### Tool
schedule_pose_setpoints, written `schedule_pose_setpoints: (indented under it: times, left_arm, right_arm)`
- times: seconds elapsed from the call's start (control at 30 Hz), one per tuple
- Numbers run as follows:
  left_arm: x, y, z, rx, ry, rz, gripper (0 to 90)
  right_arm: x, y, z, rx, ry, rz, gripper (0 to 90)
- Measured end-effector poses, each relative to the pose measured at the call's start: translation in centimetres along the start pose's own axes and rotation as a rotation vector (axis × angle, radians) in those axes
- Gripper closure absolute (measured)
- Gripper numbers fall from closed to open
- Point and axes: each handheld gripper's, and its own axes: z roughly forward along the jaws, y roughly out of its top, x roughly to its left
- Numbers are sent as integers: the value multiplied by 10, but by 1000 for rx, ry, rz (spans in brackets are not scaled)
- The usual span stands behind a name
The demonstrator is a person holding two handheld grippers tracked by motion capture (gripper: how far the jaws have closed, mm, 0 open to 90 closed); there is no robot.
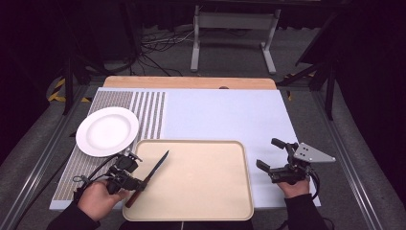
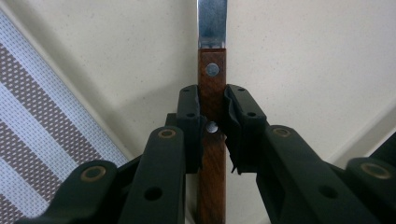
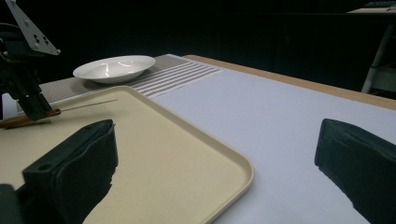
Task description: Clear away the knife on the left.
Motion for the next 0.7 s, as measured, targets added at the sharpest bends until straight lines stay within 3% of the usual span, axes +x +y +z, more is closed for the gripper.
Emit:
schedule_pose_setpoints:
  times: [0.43, 0.47, 0.53, 0.67, 0.7]
  left_arm:
    - [-1, 1, 2, 14, 24, 16, 749]
    - [-2, 1, 2, 5, 23, 17, 749]
    - [-1, 1, -1, -9, 5, 31, 598]
    - [-4, 2, -10, -80, 12, 76, 579]
    - [-6, 3, -13, -97, 23, 99, 614]
  right_arm:
    - [0, 0, 0, 1, 4, 3, 3]
    - [0, 0, 0, 1, 4, 3, 3]
    - [0, 0, 0, 2, 5, 5, 2]
    - [0, 0, 0, 2, 5, 5, 3]
    - [0, 0, 0, 2, 6, 5, 2]
